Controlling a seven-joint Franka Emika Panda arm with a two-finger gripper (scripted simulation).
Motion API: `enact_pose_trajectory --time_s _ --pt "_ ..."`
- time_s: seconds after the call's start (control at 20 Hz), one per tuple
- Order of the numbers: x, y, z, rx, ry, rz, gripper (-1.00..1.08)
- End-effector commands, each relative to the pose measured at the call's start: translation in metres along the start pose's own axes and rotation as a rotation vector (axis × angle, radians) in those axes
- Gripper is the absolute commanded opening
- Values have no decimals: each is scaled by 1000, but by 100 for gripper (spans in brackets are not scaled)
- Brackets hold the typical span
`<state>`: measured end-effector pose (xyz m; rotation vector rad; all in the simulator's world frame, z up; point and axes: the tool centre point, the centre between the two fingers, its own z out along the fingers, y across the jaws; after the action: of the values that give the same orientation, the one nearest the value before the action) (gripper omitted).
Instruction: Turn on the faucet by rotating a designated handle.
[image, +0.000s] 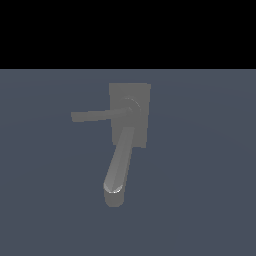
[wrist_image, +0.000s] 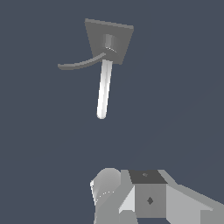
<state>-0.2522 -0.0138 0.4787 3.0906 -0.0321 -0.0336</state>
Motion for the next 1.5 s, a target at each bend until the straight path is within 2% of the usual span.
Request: enact_pose_trajectory --time_s 0.0,0.25,0.45,0.65,0.8,1.1,1.25,1.45 --pt "0 0 0 0 0 0 -100" --pt "1 -2 -1 -2 5 13 -100" --pt "2 -3 -3 -22 19 26 -100" --pt "3 -1 -8 -64 44 34 -100" --pt "5 1 -14 -112 74 43 -100" --pt "10 6 -34 -257 165 68 -100" --pt "13 7 -49 -357 229 82 -100" --pt "17 5 -75 -516 329 99 -100"
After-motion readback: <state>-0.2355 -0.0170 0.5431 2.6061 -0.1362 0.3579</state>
